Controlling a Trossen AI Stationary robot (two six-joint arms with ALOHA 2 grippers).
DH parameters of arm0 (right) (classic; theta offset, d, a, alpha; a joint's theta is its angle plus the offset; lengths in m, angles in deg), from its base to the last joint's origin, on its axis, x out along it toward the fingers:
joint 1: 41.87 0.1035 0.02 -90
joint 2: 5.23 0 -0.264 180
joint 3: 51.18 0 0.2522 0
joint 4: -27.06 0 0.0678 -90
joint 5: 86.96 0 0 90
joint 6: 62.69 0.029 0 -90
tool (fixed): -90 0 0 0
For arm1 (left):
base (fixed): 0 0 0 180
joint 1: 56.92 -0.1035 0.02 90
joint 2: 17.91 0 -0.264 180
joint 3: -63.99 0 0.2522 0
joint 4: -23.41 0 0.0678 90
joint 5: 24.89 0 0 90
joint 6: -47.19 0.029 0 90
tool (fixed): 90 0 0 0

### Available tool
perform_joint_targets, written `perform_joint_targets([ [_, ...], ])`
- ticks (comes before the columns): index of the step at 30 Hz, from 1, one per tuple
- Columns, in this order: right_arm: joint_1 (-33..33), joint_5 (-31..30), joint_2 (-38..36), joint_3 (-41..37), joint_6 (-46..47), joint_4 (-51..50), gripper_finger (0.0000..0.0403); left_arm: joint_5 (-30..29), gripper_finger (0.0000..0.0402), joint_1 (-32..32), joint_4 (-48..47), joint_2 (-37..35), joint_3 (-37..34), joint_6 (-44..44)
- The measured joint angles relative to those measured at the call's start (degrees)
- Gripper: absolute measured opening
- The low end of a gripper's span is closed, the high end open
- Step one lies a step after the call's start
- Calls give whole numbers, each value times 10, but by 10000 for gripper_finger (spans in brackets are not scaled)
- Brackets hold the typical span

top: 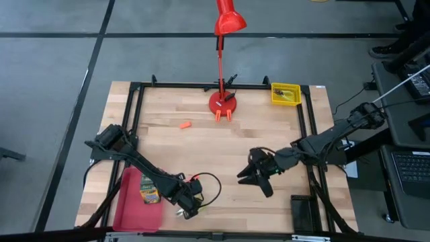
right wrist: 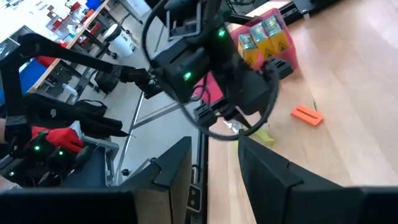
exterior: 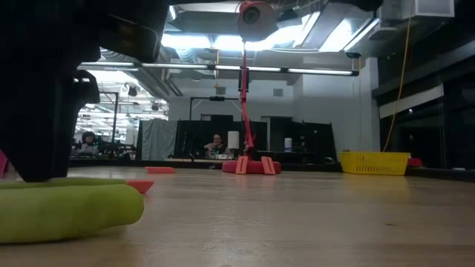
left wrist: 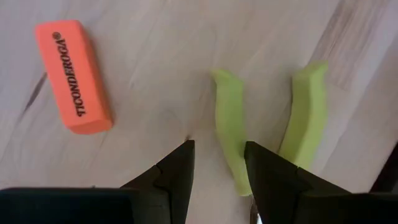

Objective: Pick & Place School Supplies
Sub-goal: Put the green hole puncher into the yellow bin

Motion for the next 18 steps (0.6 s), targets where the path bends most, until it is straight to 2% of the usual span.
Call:
perform_joint_targets([
  [9, 48, -73, 0, 0, 18, 5, 136, 21, 141, -12, 29, 3, -1, 11],
  [18, 73, -127, 0, 0, 24, 13, 136, 9, 137, -23, 44, 5, -1, 12],
])
